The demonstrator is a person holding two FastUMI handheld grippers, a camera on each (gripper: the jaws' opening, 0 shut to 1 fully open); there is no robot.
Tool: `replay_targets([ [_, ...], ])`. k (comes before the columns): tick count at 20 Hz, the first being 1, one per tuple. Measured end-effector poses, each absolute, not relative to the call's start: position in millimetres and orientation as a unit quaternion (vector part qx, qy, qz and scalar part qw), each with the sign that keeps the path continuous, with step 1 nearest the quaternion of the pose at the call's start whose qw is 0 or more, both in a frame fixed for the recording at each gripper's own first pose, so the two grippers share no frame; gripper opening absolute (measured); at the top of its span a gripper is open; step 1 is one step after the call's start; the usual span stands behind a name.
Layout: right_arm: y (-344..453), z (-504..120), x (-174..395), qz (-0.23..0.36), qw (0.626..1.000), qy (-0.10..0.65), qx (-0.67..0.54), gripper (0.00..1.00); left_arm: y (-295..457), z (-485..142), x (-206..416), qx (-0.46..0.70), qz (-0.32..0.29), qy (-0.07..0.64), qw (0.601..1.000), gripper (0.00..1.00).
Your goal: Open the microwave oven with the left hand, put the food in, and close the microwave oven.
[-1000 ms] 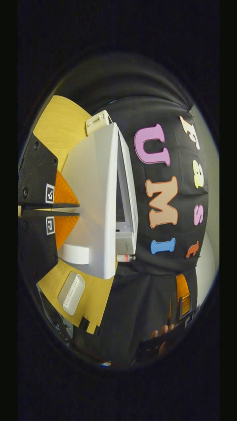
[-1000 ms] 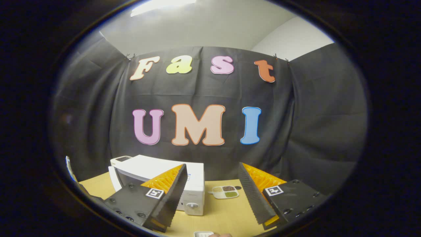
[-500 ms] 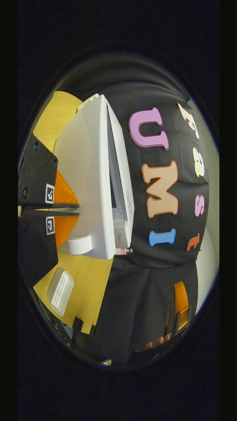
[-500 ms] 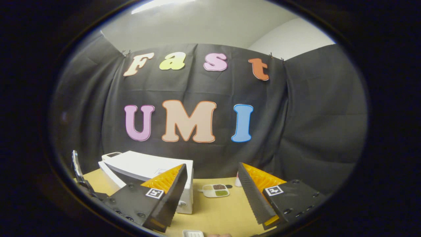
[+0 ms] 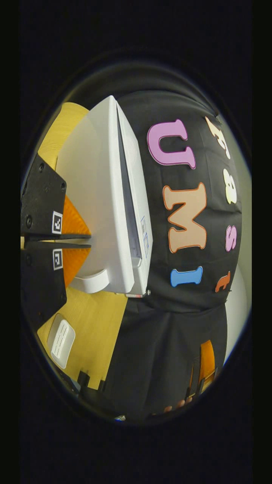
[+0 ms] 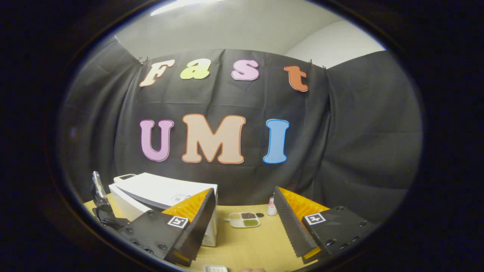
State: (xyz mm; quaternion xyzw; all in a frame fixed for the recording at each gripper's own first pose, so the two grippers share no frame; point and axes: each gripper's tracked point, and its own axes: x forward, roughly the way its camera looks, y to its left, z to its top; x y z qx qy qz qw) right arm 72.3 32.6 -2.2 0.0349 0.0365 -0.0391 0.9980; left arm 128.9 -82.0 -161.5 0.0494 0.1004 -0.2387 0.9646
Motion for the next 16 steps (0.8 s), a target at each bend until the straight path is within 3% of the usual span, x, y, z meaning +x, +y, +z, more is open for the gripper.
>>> replay_targets([
  [3, 29.0, -0.8, 76.1, -0.037, 0.998, 0.034, 0.032, 0.95, -82.3, -160.8, 139.5, 0.051, -0.234, 0.098, 0.966, 0.0],
  [4, 27.3, -0.5, 77.4, -0.037, 0.998, 0.035, 0.03, 0.87, -83.8, -159.4, 143.3, 0.049, -0.233, 0.097, 0.966, 0.0],
  [6, 23.4, -1.7, 79.4, -0.037, 0.998, 0.035, 0.025, 0.87, -90.0, -153.9, 147.8, 0.036, -0.239, 0.09, 0.966, 0.02],
  [7, 21.8, -2.6, 79.9, -0.037, 0.998, 0.037, 0.025, 0.95, -92.4, -153.6, 150.9, 0.032, -0.239, 0.088, 0.967, 0.0],
  [8, 20.8, -4.7, 80.7, -0.037, 0.998, 0.039, 0.026, 0.95, -92.4, -155.0, 152.2, 0.032, -0.235, 0.089, 0.967, 0.0],
  [9, 18.2, -6.1, 82.0, -0.037, 0.998, 0.04, 0.028, 0.87, -91.0, -154.4, 155.1, 0.033, -0.231, 0.089, 0.968, 0.0],
  [11, 15.5, -5.9, 84.8, -0.037, 0.998, 0.039, 0.027, 0.87, -89.4, -153.1, 161.7, 0.032, -0.221, 0.086, 0.971, 0.0],
  [12, 14.2, -5.4, 85.8, -0.037, 0.998, 0.038, 0.025, 0.95, -88.9, -152.8, 164.3, 0.03, -0.216, 0.087, 0.972, 0.02],
  [14, 12.1, -5.6, 89.7, -0.037, 0.998, 0.037, 0.021, 0.95, -89.8, -155.0, 166.5, 0.021, -0.213, 0.092, 0.973, 0.0],
  [15, 9.9, -6.6, 91.4, -0.037, 0.998, 0.037, 0.021, 0.87, -92.2, -153.3, 166.3, 0.014, -0.211, 0.089, 0.973, 0.0],
  [16, 8.9, -6.8, 92.7, -0.037, 0.998, 0.038, 0.022, 0.87, -92.4, -154.9, 165.7, 0.011, -0.206, 0.09, 0.974, 0.0],
])
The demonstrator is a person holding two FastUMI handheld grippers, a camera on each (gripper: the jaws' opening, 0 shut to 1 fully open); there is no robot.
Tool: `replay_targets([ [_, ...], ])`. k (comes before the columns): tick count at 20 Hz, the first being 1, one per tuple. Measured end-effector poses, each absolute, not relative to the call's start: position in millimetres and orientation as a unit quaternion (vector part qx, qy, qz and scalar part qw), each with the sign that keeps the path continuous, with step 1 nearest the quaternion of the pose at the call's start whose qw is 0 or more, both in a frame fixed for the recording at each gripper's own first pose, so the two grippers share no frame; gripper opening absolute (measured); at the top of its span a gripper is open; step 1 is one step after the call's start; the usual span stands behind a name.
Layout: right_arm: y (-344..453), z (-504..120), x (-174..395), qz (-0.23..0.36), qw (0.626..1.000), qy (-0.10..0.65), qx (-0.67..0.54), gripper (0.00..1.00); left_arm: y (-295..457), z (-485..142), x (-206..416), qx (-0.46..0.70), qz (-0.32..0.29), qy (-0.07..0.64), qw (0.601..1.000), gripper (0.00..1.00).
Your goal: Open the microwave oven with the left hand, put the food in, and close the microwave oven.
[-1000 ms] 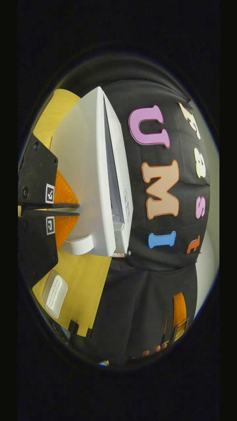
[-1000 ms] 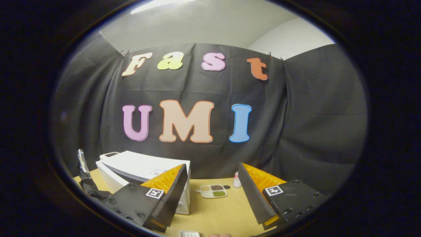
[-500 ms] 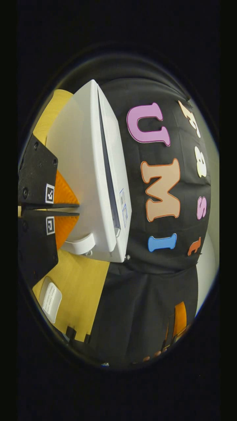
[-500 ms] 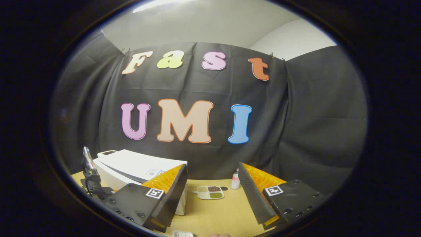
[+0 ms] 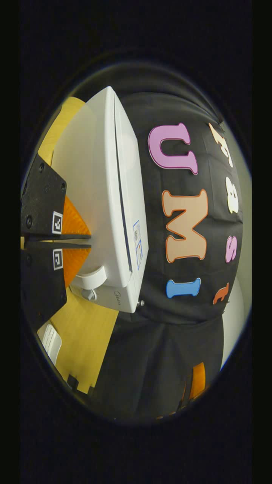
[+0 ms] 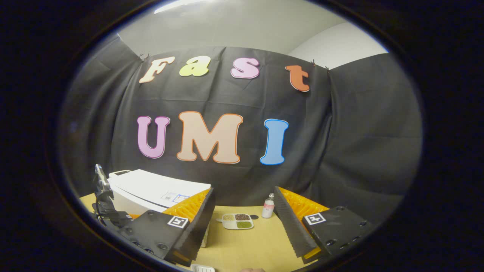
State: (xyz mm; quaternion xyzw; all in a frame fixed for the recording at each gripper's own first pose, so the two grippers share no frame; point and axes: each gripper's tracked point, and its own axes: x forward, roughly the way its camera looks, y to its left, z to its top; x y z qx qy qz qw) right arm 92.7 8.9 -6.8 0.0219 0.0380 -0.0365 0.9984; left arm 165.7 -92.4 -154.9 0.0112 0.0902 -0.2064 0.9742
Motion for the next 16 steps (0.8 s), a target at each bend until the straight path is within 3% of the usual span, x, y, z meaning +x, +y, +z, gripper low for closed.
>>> replay_targets([
  [2, 7.9, -7.9, 94.7, -0.036, 0.998, 0.039, 0.023, 0.87, -92.4, -153.6, 168.0, 0.008, -0.194, 0.087, 0.977, 0.0],
  [3, 6.8, -9.1, 95.8, -0.035, 0.998, 0.04, 0.022, 0.95, -92.3, -151.4, 169.8, 0.005, -0.187, 0.083, 0.979, 0.0],
  [4, 7.0, -10.2, 97.3, -0.034, 0.998, 0.04, 0.021, 0.87, -91.1, -152.5, 170.2, 0.002, -0.177, 0.083, 0.981, 0.0],
  [7, 6.1, -15.2, 99.9, -0.031, 0.998, 0.044, 0.021, 0.87, -97.0, -152.8, 169.9, -0.011, -0.159, 0.089, 0.983, 0.0],
  [8, 7.0, -15.3, 100.4, -0.03, 0.998, 0.044, 0.021, 0.95, -101.6, -151.6, 171.3, -0.011, -0.159, 0.089, 0.983, 0.0],
  [16, 7.0, -18.0, 101.4, -0.017, 0.999, 0.041, 0.013, 0.95, -112.9, -145.1, 181.9, -0.012, -0.161, 0.083, 0.983, 0.01],
])
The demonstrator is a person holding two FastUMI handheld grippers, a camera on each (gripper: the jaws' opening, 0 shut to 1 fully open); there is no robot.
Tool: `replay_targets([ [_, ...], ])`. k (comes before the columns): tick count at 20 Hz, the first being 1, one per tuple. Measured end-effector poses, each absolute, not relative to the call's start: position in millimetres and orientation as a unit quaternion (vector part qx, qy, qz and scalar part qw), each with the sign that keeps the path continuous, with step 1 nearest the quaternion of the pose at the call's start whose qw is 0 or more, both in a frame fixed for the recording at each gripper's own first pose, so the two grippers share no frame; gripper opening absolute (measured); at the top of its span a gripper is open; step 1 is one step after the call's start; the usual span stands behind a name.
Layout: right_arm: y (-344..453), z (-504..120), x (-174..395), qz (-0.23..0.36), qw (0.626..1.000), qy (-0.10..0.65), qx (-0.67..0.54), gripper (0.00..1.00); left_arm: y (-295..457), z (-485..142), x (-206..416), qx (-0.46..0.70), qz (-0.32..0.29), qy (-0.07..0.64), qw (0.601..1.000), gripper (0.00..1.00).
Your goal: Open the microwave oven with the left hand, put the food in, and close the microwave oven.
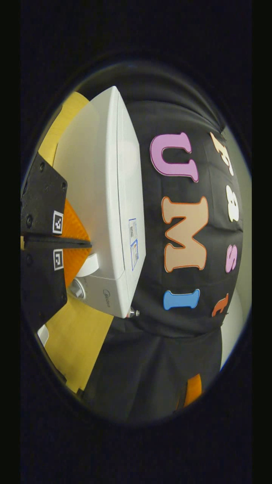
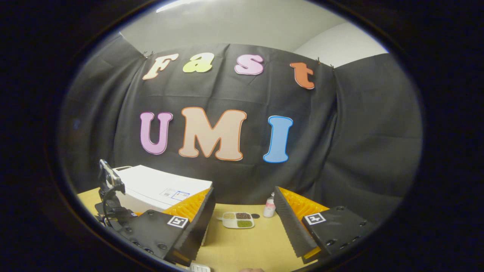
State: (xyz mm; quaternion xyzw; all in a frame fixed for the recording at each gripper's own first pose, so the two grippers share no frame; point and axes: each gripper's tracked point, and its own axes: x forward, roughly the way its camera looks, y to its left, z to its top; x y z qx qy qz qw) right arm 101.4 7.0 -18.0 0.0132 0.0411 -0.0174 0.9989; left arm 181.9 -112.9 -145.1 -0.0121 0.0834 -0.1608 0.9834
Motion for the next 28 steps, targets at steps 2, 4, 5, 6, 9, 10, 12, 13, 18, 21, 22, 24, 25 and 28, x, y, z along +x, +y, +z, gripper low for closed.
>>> replay_targets([
  [2, 5.8, -18.4, 99.3, -0.016, 0.999, 0.04, 0.016, 0.95, -109.4, -144.7, 179.3, 0.006, -0.154, 0.085, 0.984, 0.03],
  [4, 2.8, -16.3, 98.4, -0.018, 0.999, 0.037, 0.018, 0.95, -108.0, -138.7, 176.4, 0.006, -0.148, 0.083, 0.986, 0.0],
  [5, 1.8, -14.7, 96.7, -0.019, 0.999, 0.035, 0.021, 0.95, -109.2, -134.3, 169.2, -0.004, -0.15, 0.086, 0.985, 0.0],
  [6, 1.4, -13.3, 96.4, -0.02, 0.999, 0.033, 0.024, 0.95, -107.4, -128.1, 160.9, -0.009, -0.149, 0.085, 0.985, 0.0],
  [9, 1.1, -10.4, 89.9, -0.023, 0.999, 0.03, 0.033, 0.95, -94.4, -94.6, 133.2, -0.012, -0.148, 0.073, 0.986, 0.0],
  [10, 2.6, -10.7, 88.0, -0.023, 0.999, 0.031, 0.035, 0.95, -89.0, -74.3, 126.2, -0.014, -0.149, 0.061, 0.987, 0.01],
  [12, 7.4, -13.0, 81.6, -0.021, 0.998, 0.035, 0.038, 0.95, -73.9, -31.9, 114.8, -0.009, -0.143, 0.032, 0.989, 0.0],
  [13, 10.3, -12.0, 78.8, -0.02, 0.998, 0.036, 0.04, 0.87, -64.0, -12.0, 109.5, -0.006, -0.135, 0.019, 0.991, 0.02],
  [18, 32.2, -0.6, 57.7, -0.013, 0.997, 0.034, 0.067, 0.95, -29.5, 44.5, 76.2, 0.005, -0.128, -0.023, 0.992, 0.12],
  [21, 42.2, 5.5, 48.1, -0.006, 0.998, 0.031, 0.057, 0.95, -9.1, 69.0, 54.9, 0.001, -0.111, -0.056, 0.992, 0.97],
  [22, 47.3, 7.8, 45.0, -0.002, 0.998, 0.03, 0.054, 0.95, 2.0, 75.4, 49.3, 0.0, -0.096, -0.06, 0.994, 0.94],
  [24, 56.6, 15.0, 38.1, 0.004, 0.998, 0.029, 0.053, 0.95, 11.3, 78.2, 35.5, -0.003, -0.083, -0.058, 0.995, 0.97],
  [25, 61.7, 20.6, 35.8, 0.008, 0.998, 0.025, 0.057, 0.95, 14.0, 79.6, 29.3, -0.006, -0.08, -0.057, 0.995, 0.96],
  [28, 75.7, 37.1, 28.5, 0.019, 0.998, 0.012, 0.058, 0.95, 26.5, 85.0, 15.6, 0.0, -0.07, -0.061, 0.996, 0.98],
])
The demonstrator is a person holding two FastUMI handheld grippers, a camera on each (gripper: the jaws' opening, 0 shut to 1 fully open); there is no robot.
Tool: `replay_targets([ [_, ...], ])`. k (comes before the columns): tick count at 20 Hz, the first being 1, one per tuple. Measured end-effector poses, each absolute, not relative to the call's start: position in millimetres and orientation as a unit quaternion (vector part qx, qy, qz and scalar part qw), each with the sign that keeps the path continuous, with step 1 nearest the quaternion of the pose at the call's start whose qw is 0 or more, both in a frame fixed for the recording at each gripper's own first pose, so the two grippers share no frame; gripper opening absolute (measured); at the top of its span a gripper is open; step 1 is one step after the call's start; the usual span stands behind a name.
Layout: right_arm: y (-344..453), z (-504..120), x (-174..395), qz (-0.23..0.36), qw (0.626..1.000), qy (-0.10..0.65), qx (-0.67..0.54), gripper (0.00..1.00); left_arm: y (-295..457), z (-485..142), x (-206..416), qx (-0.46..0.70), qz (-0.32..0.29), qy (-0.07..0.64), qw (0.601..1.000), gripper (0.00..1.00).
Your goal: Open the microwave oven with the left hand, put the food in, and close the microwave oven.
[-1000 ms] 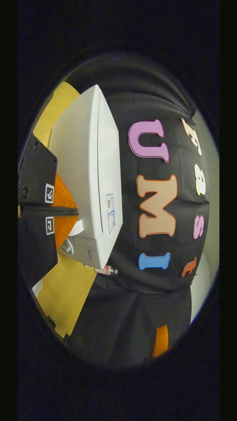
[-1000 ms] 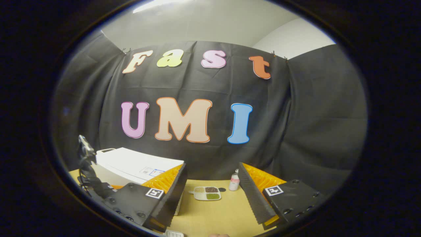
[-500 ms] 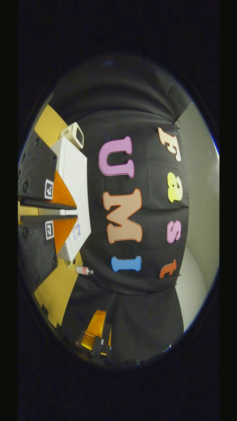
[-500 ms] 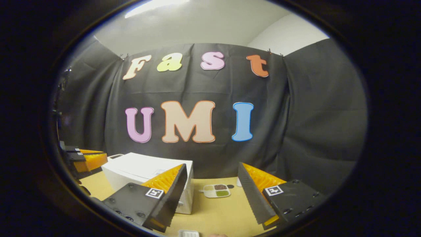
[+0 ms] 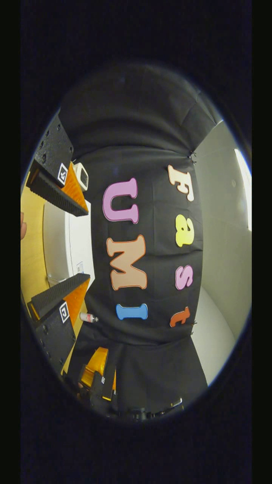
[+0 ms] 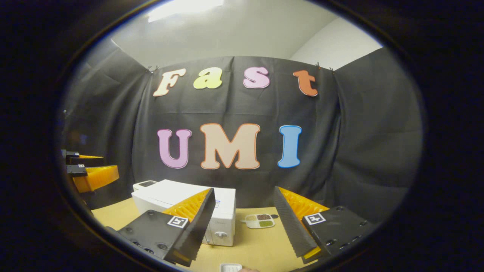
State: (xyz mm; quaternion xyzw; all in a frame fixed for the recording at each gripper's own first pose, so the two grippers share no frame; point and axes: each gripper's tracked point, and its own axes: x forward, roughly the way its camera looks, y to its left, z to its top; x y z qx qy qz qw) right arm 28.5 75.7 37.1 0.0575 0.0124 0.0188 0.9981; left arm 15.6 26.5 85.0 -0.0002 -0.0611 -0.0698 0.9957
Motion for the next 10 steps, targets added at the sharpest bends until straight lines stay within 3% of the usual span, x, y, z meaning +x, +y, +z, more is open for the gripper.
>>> replay_targets([
  [4, 92.5, 49.4, 24.1, 0.032, 0.999, 0.003, 0.044, 0.95, 35.6, 94.2, 5.6, -0.01, -0.062, -0.066, 0.996, 0.96],
  [5, 95.9, 51.7, 22.7, 0.033, 0.999, 0.0, 0.042, 0.87, 38.4, 95.8, 4.1, -0.012, -0.059, -0.067, 0.996, 0.95],
  [10, 98.9, 54.0, 14.3, 0.029, 0.999, -0.002, 0.031, 0.87, 45.5, 91.8, -1.1, -0.021, -0.057, -0.063, 0.996, 0.95],
])
